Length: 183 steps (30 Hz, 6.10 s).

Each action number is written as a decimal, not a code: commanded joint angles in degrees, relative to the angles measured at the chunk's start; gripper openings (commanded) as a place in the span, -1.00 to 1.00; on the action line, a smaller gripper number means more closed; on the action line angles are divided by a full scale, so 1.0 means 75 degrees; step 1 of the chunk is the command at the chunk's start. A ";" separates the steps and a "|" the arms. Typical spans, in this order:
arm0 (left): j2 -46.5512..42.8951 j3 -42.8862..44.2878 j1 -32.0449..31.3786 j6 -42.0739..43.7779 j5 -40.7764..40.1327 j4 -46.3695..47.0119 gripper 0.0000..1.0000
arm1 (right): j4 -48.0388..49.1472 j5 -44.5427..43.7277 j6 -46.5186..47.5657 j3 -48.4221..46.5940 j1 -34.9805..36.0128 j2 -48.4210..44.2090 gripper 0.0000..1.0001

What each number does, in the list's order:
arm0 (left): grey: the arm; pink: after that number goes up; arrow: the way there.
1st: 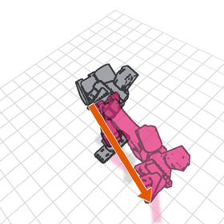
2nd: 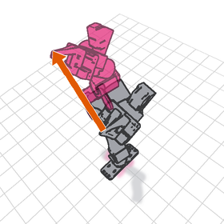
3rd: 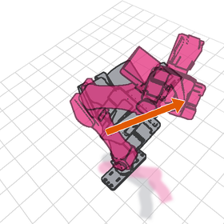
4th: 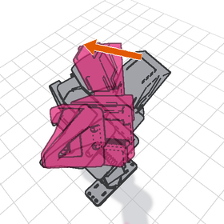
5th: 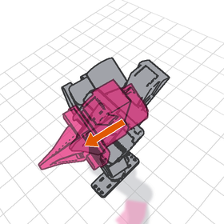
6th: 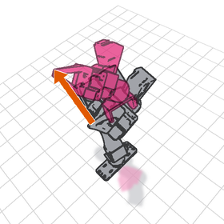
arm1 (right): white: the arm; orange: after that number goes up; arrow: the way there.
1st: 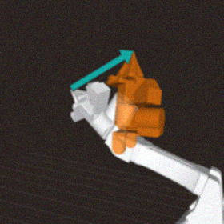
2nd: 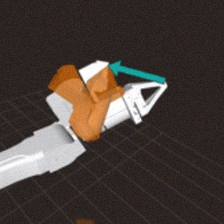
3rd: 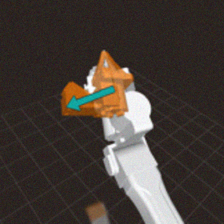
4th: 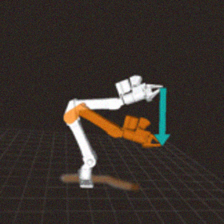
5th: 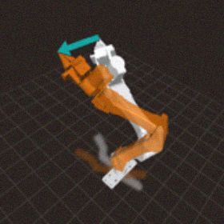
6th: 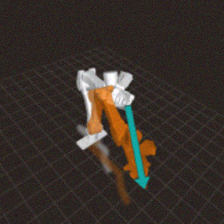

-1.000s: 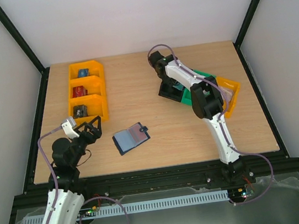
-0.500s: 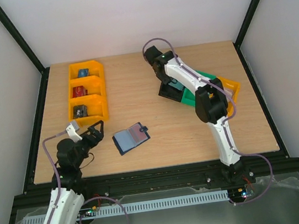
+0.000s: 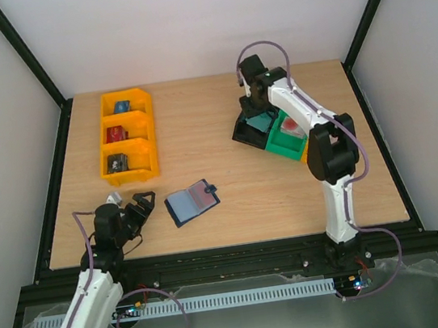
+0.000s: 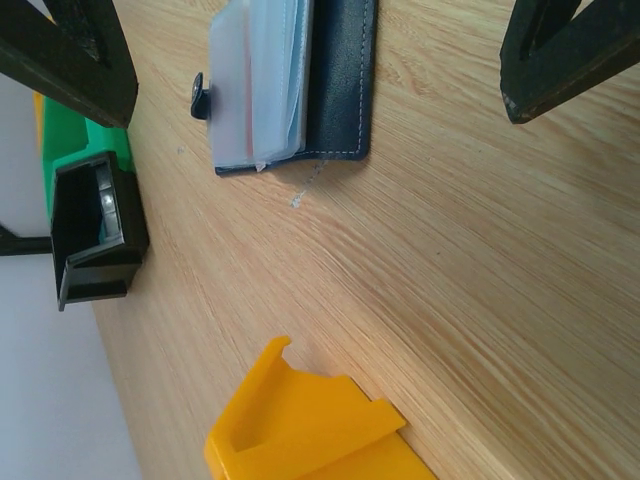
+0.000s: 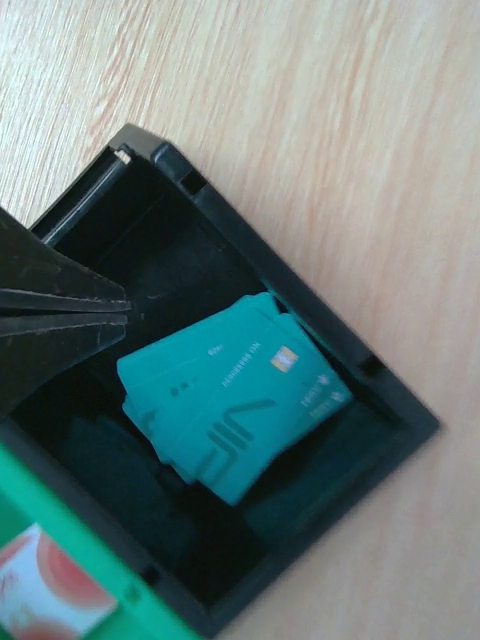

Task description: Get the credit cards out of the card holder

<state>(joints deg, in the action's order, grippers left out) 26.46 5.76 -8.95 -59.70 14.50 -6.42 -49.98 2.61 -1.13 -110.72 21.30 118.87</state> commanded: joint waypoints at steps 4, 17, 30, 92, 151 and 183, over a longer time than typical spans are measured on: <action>-0.0109 -0.0088 0.0046 -0.0260 -0.0029 -0.0170 0.98 | 0.0063 0.0588 -0.0820 0.0704 0.0037 0.0438 -0.97; -0.0366 -0.0150 0.0046 -0.0266 0.0024 -0.0035 0.97 | -0.0141 0.0669 -0.0854 -0.0516 -0.0243 0.2087 -0.97; -0.0529 -0.0186 0.0049 -0.0309 0.0035 -0.0011 0.98 | 0.0059 -0.1717 -0.1039 -0.1283 -0.0309 0.2608 -0.97; 0.3650 -0.0096 -0.2255 0.1288 -0.0541 0.4358 -0.96 | 0.6619 0.3364 -0.3762 0.6761 0.4321 -0.1752 -0.23; 0.0082 0.2393 -0.1455 0.5165 0.3839 0.5637 -0.95 | 0.7285 0.4779 -0.0443 0.7572 0.3514 -0.7944 0.52; 0.0092 0.2355 -0.1455 0.5632 0.4371 0.5833 -0.95 | 0.7512 0.5415 -0.1248 0.6209 0.3545 -0.6660 -0.06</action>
<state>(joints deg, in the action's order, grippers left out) 27.20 23.75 -20.16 -18.20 45.74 33.21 1.19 40.25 -6.94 -60.69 47.29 66.13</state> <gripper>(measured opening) 0.080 0.495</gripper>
